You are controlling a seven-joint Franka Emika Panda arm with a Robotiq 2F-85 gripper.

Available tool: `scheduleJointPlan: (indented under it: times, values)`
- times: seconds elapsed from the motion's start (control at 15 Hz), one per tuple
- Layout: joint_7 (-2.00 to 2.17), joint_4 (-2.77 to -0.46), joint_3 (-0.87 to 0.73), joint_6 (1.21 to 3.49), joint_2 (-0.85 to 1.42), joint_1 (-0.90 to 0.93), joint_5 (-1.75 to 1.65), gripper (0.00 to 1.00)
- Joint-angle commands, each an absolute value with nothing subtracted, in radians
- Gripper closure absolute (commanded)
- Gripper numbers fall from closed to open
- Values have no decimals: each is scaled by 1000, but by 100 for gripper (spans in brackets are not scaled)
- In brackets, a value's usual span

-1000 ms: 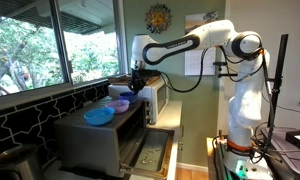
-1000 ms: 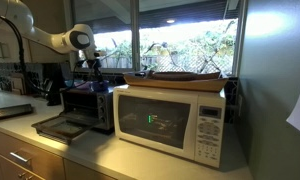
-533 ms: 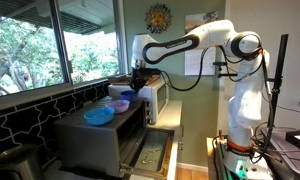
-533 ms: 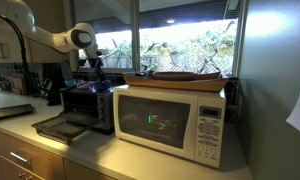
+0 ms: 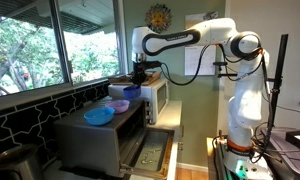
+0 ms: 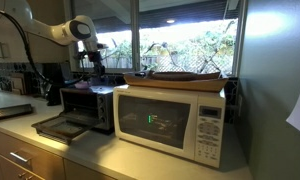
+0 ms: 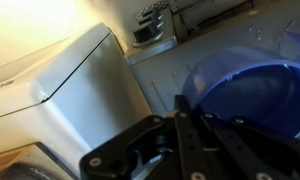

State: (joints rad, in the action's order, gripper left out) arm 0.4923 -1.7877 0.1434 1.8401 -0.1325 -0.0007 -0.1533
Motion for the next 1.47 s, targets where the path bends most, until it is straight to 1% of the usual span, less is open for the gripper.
scheduleJointPlan:
  times: [0.0, 0.33, 0.4, 0.47, 0.53, 0.87, 0.93, 1.4]
  values:
    - [415, -1686, 145, 1712, -93, 32, -193, 99]
    - [318, -1615, 147, 1629, -69, 68, -169, 99]
    - [302, -1609, 147, 1623, -68, 74, -162, 99]
    - [340, -1645, 142, 1664, -82, 71, -169, 99]
    - [337, -1641, 142, 1662, -81, 74, -169, 95]
    - [337, -1642, 140, 1662, -80, 74, -169, 95]
    - [337, -1642, 140, 1662, -80, 74, -169, 99]
    - [294, -1601, 167, 1640, -109, 99, -245, 99]
